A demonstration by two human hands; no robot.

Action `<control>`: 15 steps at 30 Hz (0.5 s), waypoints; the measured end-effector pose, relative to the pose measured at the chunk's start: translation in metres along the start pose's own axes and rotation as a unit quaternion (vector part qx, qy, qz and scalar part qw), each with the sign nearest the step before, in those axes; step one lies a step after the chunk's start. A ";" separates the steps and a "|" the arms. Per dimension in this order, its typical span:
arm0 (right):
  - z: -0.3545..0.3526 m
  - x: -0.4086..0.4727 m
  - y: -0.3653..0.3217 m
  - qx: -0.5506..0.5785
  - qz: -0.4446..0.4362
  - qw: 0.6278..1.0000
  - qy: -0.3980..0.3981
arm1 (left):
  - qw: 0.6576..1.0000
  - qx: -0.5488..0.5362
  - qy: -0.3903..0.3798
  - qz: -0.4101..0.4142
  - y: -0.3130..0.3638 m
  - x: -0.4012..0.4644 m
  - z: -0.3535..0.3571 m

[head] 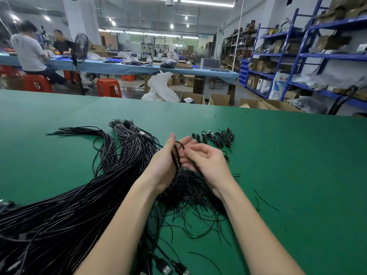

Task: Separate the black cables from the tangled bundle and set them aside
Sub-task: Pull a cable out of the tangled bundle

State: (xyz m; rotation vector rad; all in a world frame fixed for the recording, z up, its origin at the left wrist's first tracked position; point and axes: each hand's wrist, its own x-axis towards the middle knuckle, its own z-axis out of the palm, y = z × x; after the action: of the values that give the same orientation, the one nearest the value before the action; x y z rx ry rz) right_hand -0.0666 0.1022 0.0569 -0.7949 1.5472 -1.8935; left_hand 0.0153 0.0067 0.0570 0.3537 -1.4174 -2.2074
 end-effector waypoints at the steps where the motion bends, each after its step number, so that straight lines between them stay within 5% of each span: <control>1: -0.002 0.000 0.002 0.021 0.022 1.000 -0.003 | 1.000 0.011 0.000 -0.001 -0.001 -0.001 0.000; 6: -0.019 0.003 -0.009 -0.167 0.004 0.985 -0.036 | 0.998 0.061 -0.013 0.026 -0.008 -0.002 -0.001; 15: -0.030 0.001 -0.006 -0.520 -0.194 0.828 0.086 | 0.997 0.071 -0.013 0.008 -0.011 -0.005 0.003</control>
State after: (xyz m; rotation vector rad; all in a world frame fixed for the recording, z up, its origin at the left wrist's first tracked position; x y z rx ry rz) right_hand -0.0897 0.1221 0.0580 -1.4976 2.7414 -1.2322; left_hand 0.0154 0.0150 0.0480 0.3620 -1.5906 -2.1106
